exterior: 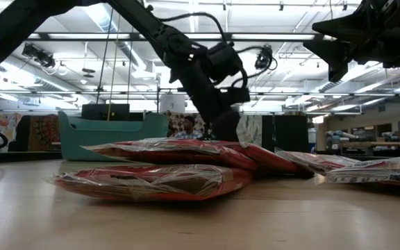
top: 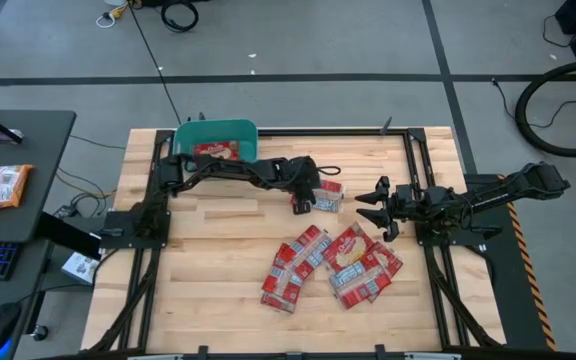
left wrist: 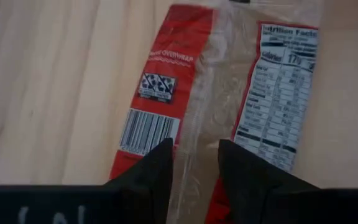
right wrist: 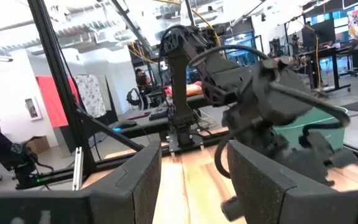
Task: Sort popcorn bags into baskets
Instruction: Put the popcorn sachet into the bin
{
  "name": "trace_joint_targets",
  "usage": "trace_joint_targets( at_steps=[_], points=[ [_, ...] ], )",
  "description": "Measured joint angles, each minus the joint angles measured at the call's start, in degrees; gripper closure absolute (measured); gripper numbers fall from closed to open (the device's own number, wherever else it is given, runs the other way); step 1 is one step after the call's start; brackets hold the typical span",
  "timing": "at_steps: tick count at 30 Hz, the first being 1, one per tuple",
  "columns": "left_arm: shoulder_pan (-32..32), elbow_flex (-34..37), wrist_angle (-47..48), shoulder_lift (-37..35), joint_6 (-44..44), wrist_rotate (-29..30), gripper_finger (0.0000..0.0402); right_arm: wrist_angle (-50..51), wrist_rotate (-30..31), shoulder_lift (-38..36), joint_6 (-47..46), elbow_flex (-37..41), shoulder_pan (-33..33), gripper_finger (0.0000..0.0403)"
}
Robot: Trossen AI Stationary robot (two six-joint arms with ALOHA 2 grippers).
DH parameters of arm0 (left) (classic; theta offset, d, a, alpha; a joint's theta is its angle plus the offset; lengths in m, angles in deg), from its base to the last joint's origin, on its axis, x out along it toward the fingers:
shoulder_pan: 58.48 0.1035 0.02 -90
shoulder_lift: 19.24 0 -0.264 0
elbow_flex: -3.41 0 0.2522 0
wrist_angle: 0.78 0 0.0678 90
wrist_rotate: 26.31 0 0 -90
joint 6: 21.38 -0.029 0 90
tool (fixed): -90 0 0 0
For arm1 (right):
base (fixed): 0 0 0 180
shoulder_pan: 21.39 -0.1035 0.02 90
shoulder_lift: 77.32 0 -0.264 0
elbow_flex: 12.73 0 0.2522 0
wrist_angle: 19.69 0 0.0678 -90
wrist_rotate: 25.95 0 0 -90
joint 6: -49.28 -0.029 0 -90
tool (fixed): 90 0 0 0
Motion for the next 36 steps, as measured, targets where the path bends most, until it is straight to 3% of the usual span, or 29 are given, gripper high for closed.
trace_joint_targets(
  at_steps=[10, 18, 36],
  points=[
    [-0.50, -0.22, 0.74, 2.01, -1.97, -0.20, 0.0277, 0.09, -0.57, 0.16, 0.05, 0.00, 0.02, 0.0214],
    [-1.68, -0.33, 4.75, 1.84, -3.70, -0.24, 0.0391, 0.15, -0.59, 0.16, 0.05, 0.00, 0.00, 0.0214],
    [-2.95, 0.13, 16.65, -10.43, -1.15, 4.64, 0.0400, 0.30, -0.65, 0.18, -0.06, 0.00, 0.00, 0.0214]
  ],
)
